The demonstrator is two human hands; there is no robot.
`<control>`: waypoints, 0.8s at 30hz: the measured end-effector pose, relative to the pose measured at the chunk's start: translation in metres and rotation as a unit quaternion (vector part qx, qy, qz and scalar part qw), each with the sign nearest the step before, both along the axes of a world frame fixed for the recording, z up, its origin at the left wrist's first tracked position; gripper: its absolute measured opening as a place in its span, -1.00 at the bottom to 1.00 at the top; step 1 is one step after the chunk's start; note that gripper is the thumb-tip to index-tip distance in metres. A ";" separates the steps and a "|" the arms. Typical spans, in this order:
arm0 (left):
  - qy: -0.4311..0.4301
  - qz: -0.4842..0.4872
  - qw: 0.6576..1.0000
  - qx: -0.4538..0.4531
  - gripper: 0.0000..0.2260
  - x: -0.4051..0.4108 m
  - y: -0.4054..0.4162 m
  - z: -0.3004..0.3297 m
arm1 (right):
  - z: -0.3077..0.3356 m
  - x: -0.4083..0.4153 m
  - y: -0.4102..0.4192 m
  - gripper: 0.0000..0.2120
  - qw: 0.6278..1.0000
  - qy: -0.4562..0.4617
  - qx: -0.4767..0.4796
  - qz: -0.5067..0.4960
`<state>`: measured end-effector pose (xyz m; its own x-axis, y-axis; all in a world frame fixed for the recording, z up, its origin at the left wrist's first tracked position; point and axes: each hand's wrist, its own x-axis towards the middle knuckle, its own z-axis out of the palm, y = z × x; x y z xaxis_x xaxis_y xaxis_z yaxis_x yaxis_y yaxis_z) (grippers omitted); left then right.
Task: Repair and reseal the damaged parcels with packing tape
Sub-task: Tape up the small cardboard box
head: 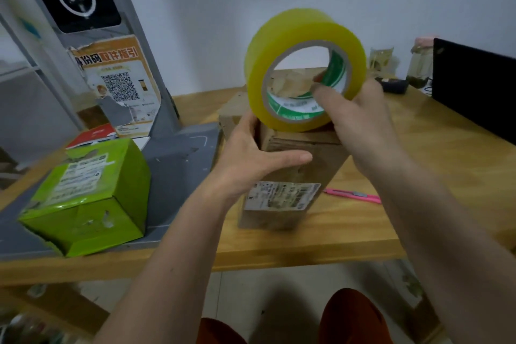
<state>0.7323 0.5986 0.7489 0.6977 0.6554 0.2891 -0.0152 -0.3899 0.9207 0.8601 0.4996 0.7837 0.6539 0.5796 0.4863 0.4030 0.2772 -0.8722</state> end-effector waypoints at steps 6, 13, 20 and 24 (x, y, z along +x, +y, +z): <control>-0.006 0.033 0.999 -0.036 -0.31 -0.020 0.012 -0.006 | 0.019 0.006 0.011 -0.94 0.996 -0.072 -0.041 -0.013; -0.041 0.041 0.993 -0.099 -0.22 -0.039 0.025 -0.016 | 0.003 0.058 -0.005 -0.78 0.985 -0.084 -0.126 -0.081; -0.047 0.036 0.992 -0.111 -0.24 -0.035 0.029 -0.018 | -0.015 0.068 -0.007 -0.88 0.980 -0.074 -0.173 -0.058; -0.040 0.039 0.990 -0.127 -0.21 -0.043 0.035 -0.021 | -0.037 0.056 0.001 -0.87 0.978 -0.008 -0.206 -0.020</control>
